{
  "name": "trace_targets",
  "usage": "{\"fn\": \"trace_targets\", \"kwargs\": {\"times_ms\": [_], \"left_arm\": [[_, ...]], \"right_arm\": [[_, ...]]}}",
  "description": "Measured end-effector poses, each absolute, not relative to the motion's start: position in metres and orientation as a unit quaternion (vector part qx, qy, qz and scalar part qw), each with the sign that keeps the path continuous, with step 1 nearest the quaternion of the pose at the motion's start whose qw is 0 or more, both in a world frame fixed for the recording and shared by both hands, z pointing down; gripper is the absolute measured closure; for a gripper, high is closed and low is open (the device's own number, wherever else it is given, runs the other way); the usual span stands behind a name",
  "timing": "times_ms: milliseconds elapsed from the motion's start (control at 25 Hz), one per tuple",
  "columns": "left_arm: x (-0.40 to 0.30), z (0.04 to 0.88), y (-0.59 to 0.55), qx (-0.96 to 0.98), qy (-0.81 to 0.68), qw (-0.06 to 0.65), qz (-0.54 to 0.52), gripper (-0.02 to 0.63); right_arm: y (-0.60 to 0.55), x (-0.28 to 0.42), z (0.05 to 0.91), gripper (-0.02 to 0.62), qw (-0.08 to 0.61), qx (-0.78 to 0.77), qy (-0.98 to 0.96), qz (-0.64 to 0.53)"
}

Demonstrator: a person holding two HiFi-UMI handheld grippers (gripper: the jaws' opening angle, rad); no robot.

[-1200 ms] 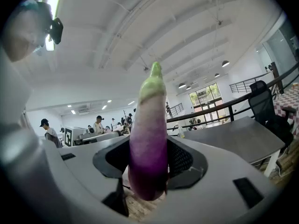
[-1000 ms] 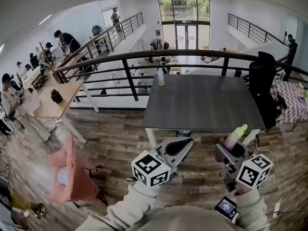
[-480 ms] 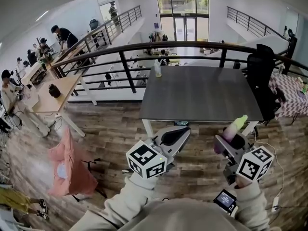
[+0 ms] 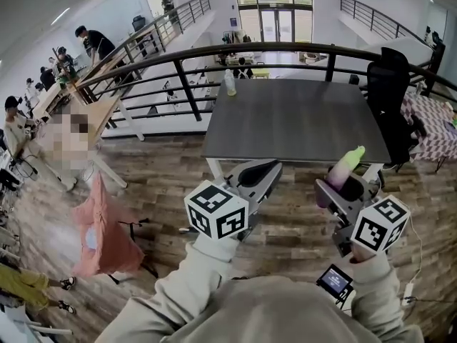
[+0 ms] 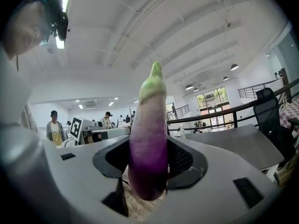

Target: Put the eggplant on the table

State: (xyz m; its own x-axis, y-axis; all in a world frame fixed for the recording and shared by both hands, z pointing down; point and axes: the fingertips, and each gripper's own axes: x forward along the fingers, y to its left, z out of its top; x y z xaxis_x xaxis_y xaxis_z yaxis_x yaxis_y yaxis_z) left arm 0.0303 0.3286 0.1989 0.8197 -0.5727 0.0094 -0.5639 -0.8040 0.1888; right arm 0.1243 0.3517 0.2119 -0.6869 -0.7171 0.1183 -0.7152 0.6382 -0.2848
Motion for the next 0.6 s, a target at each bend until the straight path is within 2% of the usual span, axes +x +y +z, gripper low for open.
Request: {"fn": "trace_targets", "kwargs": {"times_ms": [600], "left_arm": [[0.048, 0.197, 0.316, 0.952, -0.300, 0.055, -0.014, 0.604]], "right_arm": [[0.325, 0.145, 0.216, 0.373, 0.001, -0.376, 0.913, -0.159]]}}
